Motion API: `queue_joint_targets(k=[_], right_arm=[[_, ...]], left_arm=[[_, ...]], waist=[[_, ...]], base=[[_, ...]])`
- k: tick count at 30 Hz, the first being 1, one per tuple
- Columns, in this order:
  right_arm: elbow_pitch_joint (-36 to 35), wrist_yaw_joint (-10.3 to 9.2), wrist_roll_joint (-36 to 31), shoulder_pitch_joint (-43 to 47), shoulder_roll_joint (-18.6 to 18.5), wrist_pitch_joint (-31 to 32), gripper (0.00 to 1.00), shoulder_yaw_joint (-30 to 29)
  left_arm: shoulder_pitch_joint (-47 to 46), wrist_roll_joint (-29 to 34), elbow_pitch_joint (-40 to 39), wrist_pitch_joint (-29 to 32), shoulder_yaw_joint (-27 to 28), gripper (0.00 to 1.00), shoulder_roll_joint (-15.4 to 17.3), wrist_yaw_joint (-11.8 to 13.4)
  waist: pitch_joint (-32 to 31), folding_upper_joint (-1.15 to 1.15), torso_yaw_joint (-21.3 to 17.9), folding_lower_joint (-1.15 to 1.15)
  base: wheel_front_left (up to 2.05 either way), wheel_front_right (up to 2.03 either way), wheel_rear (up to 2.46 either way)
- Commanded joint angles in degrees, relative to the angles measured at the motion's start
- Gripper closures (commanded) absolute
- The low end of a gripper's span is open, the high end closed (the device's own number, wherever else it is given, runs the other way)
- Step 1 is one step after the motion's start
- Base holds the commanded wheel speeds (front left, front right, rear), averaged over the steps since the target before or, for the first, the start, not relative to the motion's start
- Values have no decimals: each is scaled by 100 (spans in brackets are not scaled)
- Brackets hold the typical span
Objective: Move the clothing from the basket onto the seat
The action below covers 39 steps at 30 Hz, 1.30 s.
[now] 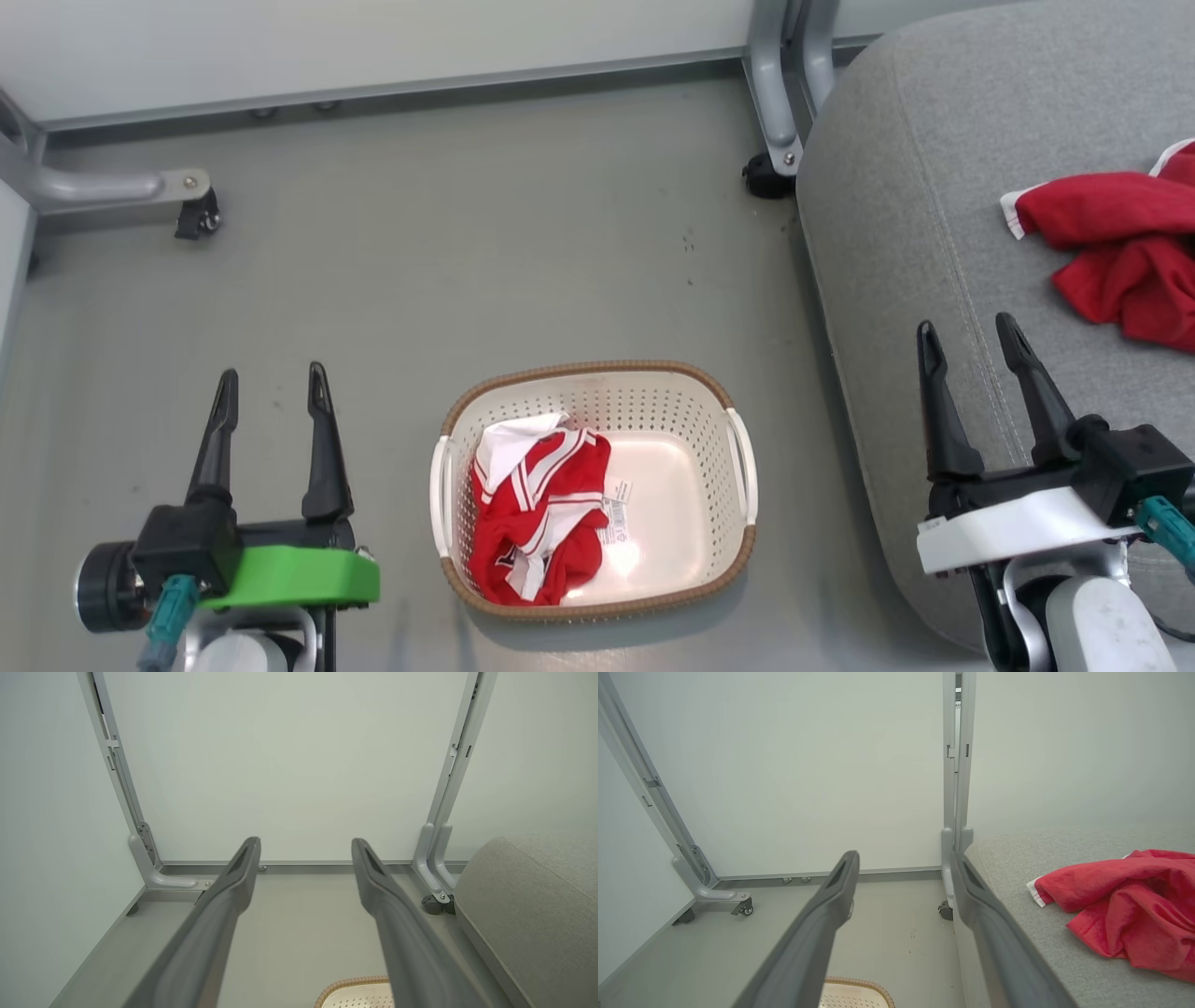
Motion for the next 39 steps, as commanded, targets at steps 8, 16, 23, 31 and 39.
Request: queue_joint_targets(k=[8, 16, 23, 31, 39], right_arm=[[-165, -6, 0, 455, -3, 214, 0, 89], [-276, -6, -16, 727, 2, 362, 0, 139], [-350, -6, -29, 820, 5, 476, 0, 186], [-389, -6, -7, 858, 5, 570, 0, 203], [-416, -6, 3, 876, 6, 605, 0, 165]], left_arm=[[445, 198, 163, -3, 78, 0, -175, -204], [626, 275, 395, -4, 126, 0, -266, -364], [678, 364, 507, -4, 172, 0, -365, -416], [672, 477, 638, -4, 193, 0, -411, -460], [592, 538, 713, -4, 235, 0, -456, -490]], waist=[[-405, 0, 56, 0], [-614, 0, 68, 0], [-707, 0, 98, 0], [-772, 0, 117, 0], [-797, 0, 153, 0]], base=[[0, 0, 0], [0, 0, 0], [0, 0, 0], [0, 0, 0], [0, 0, 0]])
